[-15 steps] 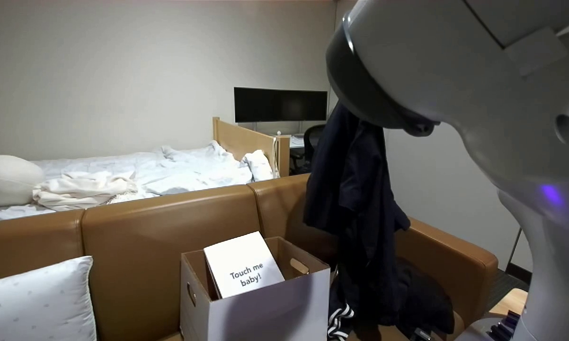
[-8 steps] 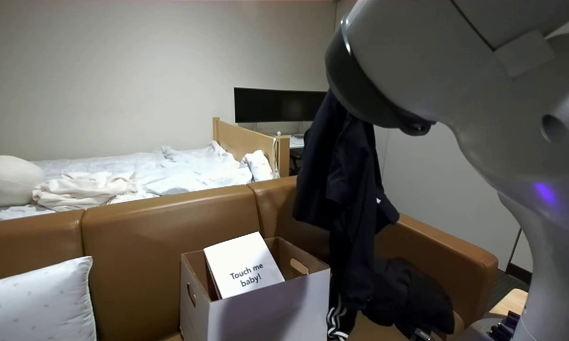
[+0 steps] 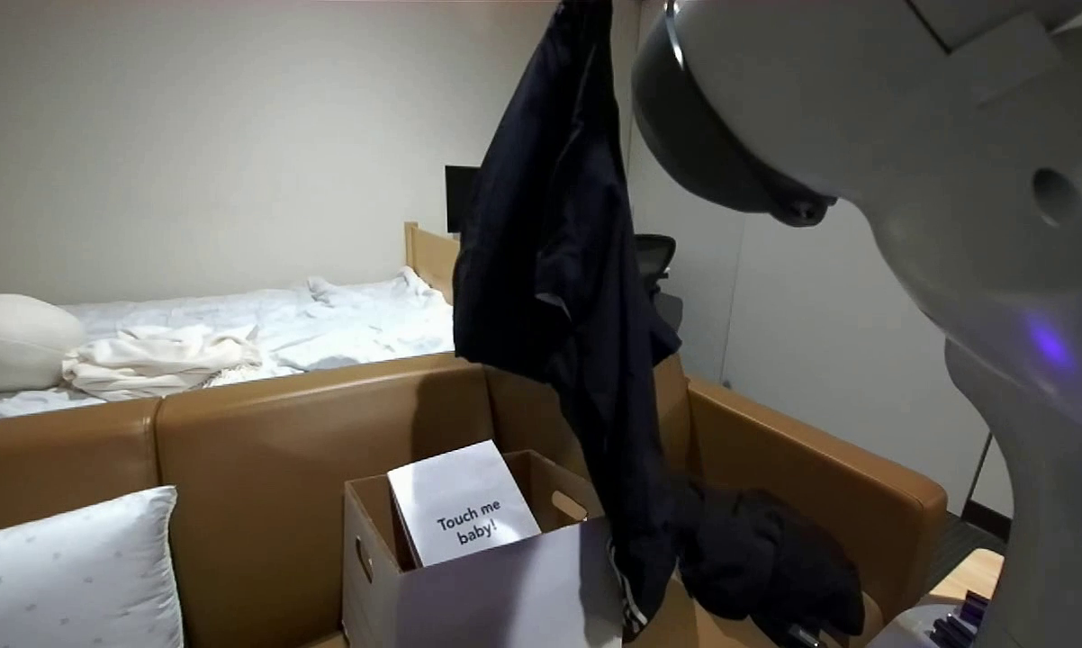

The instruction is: Put the jersey in the box

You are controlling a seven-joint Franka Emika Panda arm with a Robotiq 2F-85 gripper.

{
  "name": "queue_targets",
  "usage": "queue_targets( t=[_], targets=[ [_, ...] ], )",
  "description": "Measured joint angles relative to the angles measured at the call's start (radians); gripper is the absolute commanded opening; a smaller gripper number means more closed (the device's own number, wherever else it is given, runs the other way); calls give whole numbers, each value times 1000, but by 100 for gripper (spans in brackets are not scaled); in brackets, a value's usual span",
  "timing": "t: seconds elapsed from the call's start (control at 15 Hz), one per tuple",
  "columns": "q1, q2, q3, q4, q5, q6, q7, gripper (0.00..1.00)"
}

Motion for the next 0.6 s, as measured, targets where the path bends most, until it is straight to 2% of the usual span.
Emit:
queue_targets(
  t=[0.33,0.6],
  targets=[
    [48,-93,6,89,0,259,0,1],
    [124,-174,-22,171,0,486,0,1]
  ],
)
